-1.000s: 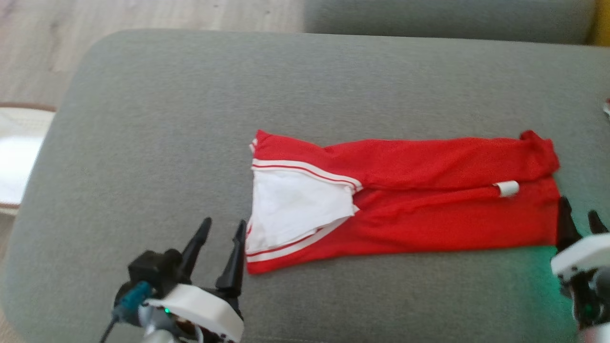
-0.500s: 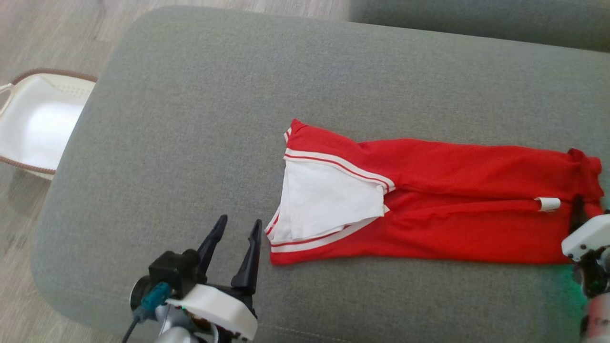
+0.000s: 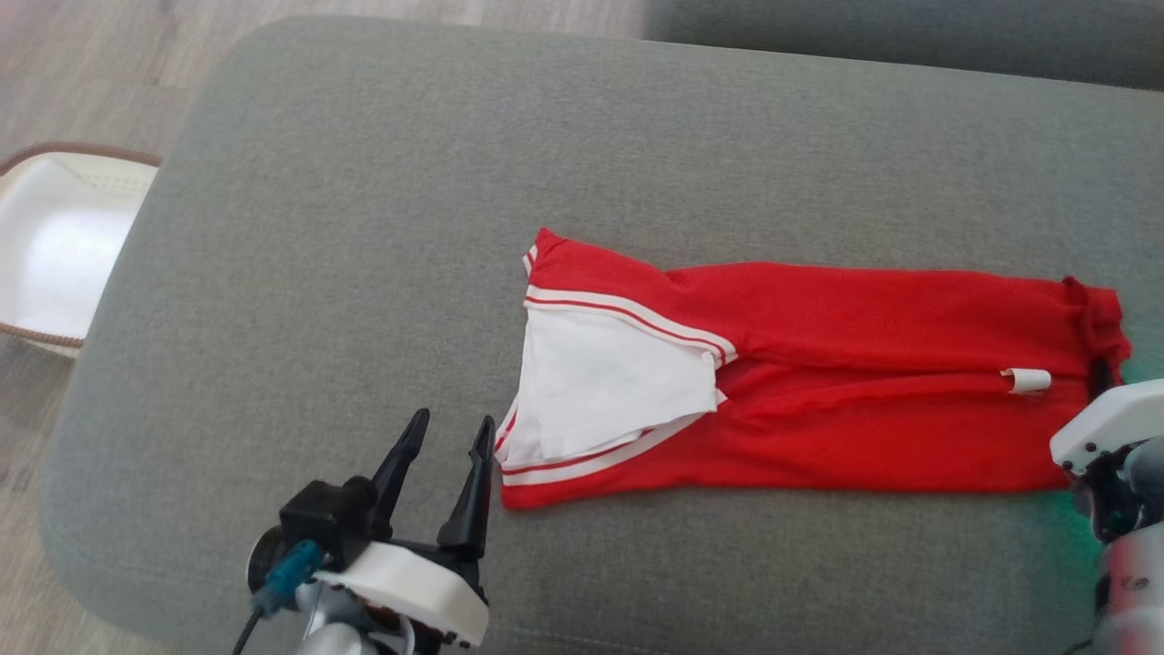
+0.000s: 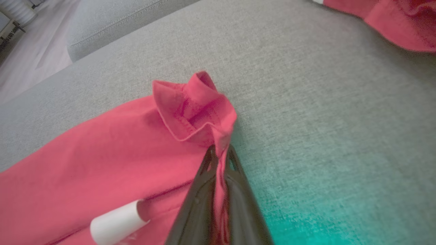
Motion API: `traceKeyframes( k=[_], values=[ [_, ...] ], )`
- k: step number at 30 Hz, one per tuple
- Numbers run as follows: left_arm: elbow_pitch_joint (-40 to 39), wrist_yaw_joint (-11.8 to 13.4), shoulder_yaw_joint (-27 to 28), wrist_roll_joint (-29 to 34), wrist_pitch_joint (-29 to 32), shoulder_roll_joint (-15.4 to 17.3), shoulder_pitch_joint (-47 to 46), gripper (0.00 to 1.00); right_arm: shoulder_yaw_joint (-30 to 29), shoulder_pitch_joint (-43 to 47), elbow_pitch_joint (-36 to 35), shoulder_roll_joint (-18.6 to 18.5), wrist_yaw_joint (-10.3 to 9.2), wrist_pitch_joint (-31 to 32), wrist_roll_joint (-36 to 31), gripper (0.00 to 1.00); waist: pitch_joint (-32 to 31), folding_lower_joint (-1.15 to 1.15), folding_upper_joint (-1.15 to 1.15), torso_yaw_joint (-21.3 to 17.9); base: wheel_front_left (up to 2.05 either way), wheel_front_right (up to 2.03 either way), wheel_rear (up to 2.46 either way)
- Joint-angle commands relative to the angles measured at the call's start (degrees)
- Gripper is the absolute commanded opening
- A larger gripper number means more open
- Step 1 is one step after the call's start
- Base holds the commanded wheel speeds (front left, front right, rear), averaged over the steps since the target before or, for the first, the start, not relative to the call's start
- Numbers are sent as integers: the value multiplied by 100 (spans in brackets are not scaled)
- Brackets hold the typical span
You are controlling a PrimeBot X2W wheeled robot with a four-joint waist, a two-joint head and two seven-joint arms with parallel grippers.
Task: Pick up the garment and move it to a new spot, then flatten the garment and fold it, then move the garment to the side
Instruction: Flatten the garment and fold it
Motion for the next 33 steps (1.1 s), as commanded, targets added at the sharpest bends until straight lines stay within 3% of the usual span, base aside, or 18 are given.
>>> traceKeyframes(
  k=[1, 8, 13, 17, 23, 33],
  values=[
    [-148, -37, 272, 60, -71, 3, -58, 100, 168, -82, -101, -183, -5, -127, -15, 0, -3, 0, 0, -55, 0, 0, 0],
    [-135, -169, 462, 165, -71, -64, 16, 100, 138, 18, -322, -657, -5, -522, -498, 0, 7, 0, 0, -405, 0, 0, 0],
    [-130, -226, 540, 231, -71, -93, 20, 100, 40, 25, -707, -728, -5, -512, -635, 0, 33, 0, 0, -645, 0, 0, 0],
    [-96, -282, 582, 281, -71, -127, 5, 100, 169, 84, -1418, -449, -5, -476, -619, 0, 36, 0, 0, -824, 0, 0, 0],
    [-31, -331, 614, 324, -71, -160, -9, 100, 840, 327, -2776, 112, -5, -266, -311, 0, -10, 0, 0, -930, 0, 0, 0],
    [108, -422, 566, 328, -70, -162, -40, 100, 2157, 902, -4654, 518, -5, 279, -123, 0, -141, 0, 0, -639, 0, 0, 0]
  ],
)
